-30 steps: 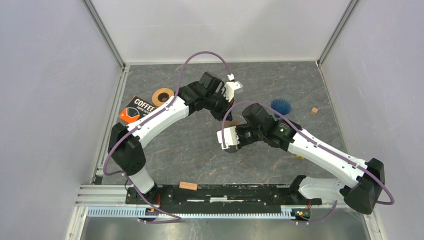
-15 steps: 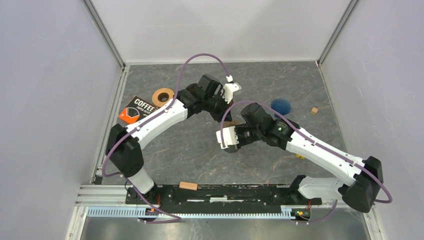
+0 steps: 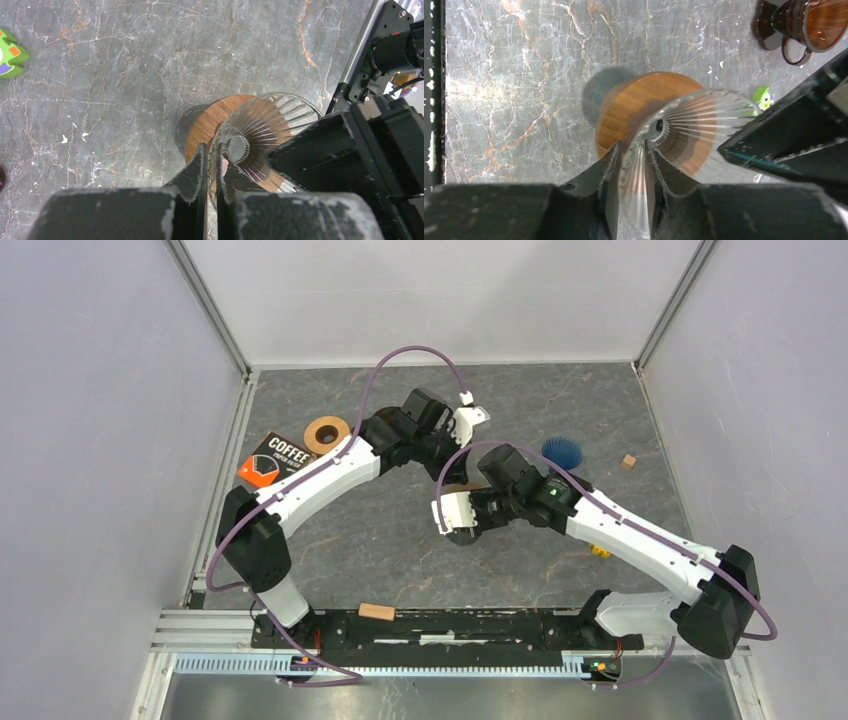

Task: Place the coffee filter in the dripper
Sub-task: Place the coffee dripper in the dripper holder.

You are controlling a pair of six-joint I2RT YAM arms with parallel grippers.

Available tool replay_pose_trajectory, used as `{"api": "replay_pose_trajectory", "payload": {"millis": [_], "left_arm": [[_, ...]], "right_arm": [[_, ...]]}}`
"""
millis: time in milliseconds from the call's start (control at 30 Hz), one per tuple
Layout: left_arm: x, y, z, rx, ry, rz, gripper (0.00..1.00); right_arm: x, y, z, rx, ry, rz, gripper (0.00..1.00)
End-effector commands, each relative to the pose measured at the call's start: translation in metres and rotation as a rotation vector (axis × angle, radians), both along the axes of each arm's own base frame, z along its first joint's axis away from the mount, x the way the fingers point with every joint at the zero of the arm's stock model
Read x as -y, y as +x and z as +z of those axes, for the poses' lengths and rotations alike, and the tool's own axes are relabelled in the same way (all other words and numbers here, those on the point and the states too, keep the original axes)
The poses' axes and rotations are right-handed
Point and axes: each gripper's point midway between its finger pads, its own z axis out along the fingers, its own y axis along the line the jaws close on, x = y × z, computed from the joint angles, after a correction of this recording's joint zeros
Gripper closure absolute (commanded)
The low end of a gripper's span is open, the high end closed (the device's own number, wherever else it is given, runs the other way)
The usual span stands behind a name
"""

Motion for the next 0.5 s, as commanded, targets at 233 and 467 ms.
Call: {"api": "replay_pose_trajectory", "payload": {"millis": [233,467], "left_arm": [[-0.012,-0.017,-0.033,-0.023,0.152,-0.067,0.90],[-0.014,-0.012,-0.032,-0.012,0.159,-0.059,0.86]], "right_arm": [[0.011,0.008,0.017,0.015,-0.029,-0.047,0.55],[0.006,0.012,0.047,0.045,0.010,-0.045,0.50]]}}
